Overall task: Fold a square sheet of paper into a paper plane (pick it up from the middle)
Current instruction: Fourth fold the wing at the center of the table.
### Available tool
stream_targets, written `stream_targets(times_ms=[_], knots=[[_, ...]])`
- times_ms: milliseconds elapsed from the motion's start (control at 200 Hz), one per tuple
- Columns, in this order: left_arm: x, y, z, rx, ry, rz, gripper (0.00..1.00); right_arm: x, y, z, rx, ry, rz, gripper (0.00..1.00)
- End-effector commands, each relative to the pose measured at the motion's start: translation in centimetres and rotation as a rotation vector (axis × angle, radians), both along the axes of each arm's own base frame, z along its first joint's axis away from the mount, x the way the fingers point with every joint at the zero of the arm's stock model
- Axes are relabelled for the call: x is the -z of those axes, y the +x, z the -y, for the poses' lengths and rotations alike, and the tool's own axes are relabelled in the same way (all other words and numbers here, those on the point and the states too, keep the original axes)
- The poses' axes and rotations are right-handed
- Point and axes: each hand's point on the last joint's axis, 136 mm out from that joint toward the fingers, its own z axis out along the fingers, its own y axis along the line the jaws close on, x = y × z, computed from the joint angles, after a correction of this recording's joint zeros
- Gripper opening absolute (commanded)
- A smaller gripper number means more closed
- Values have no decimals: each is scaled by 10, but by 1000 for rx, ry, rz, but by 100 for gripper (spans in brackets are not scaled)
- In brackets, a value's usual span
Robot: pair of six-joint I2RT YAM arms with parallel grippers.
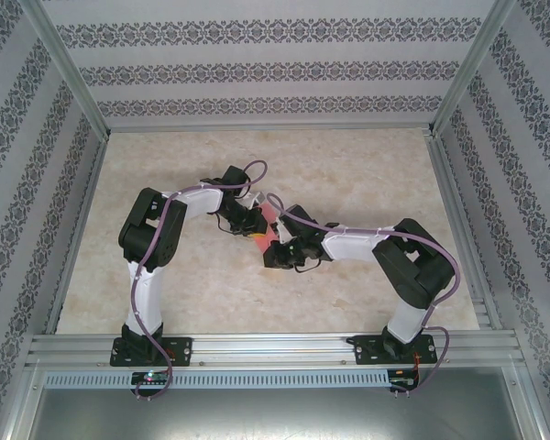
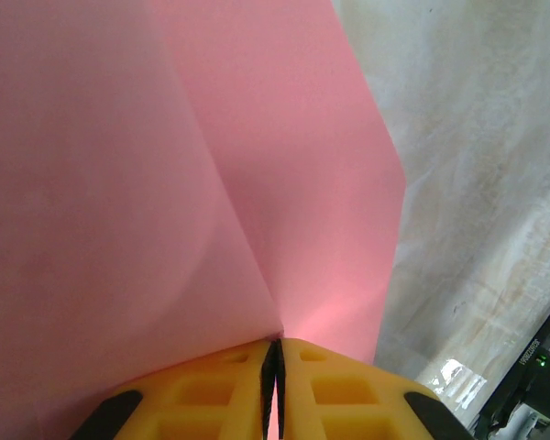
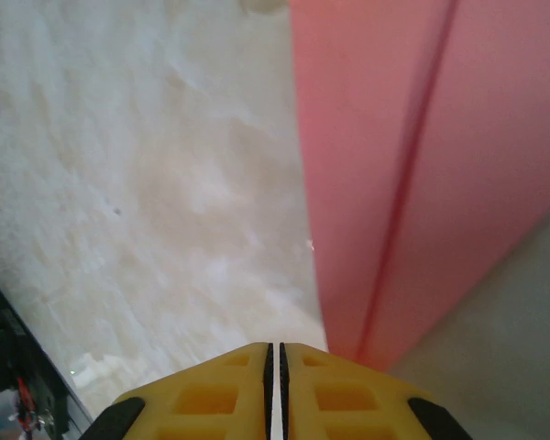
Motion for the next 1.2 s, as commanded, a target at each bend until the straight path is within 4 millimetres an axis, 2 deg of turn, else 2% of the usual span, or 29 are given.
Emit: stream_targets(times_ms=[0, 215, 355, 545, 739, 914, 1194], knots=[[47, -10, -28, -8, 156, -58, 15, -15, 13, -16, -9, 61, 36, 13], [45, -10, -28, -9, 153, -56, 15, 3, 21, -13, -12, 24, 22, 12], [42, -8, -26, -9, 143, -51, 15, 21, 17, -3, -9, -14, -4, 12], [35, -1, -21, -17, 121, -43, 15, 36, 7, 12, 1, -47, -24, 11], [24, 14, -18, -56, 91, -27, 15, 52, -6, 22, 11, -61, -59, 10], [11, 29, -15, -75, 77, -5, 16, 58, -13, 28, 10, -67, -75, 9], [9, 50, -17, -118, 104, 24, 16, 66, -22, 32, -1, -78, -99, 9]])
